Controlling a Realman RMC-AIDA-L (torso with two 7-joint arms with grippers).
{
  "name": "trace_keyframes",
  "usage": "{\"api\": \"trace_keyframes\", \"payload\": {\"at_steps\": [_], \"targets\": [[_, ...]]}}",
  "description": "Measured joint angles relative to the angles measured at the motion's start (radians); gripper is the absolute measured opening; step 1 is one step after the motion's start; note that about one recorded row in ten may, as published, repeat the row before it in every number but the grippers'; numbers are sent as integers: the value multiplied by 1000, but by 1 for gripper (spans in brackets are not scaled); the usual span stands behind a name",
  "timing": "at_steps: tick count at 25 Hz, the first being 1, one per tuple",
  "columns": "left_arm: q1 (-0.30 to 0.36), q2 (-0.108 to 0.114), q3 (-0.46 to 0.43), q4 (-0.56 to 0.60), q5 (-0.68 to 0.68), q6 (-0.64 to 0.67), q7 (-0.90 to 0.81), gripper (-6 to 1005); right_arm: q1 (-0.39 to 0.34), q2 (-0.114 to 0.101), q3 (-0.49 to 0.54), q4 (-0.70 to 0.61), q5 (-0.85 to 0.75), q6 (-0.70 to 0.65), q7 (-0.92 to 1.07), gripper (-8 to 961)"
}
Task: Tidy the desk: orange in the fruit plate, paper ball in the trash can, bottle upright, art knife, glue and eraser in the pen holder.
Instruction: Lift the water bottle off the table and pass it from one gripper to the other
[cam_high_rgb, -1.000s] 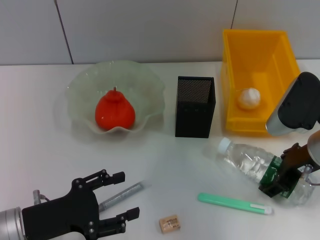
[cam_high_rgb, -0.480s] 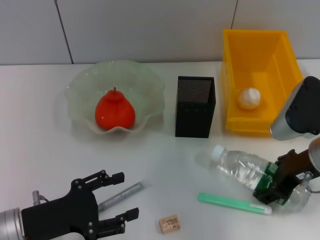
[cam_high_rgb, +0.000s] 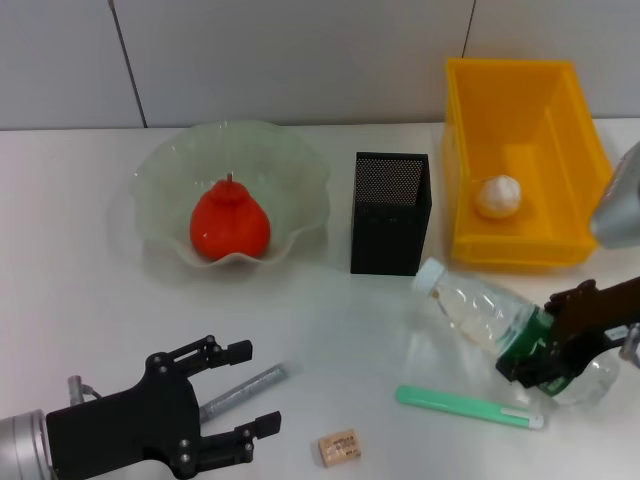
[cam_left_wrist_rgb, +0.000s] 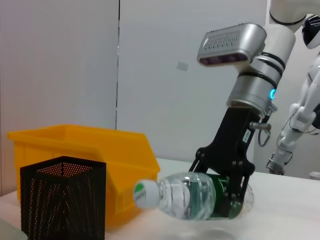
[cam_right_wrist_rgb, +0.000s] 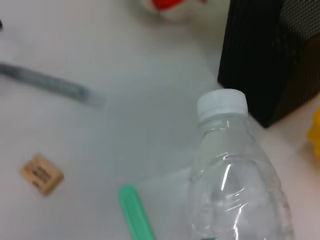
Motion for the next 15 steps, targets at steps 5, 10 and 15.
{"api": "trace_keyframes", "payload": {"at_steps": [5, 10, 15], "targets": [[4, 0, 0, 0, -28, 15, 0, 785, -46, 1, 92, 2, 156, -10, -125, 762], [13, 0, 0, -12, -113, 46, 0, 785, -116, 3, 192, -67, 417, -13, -368, 758], [4, -3, 0, -91, -252, 133, -3, 785, -145, 0, 256, -202, 622, -40, -563, 758]]}}
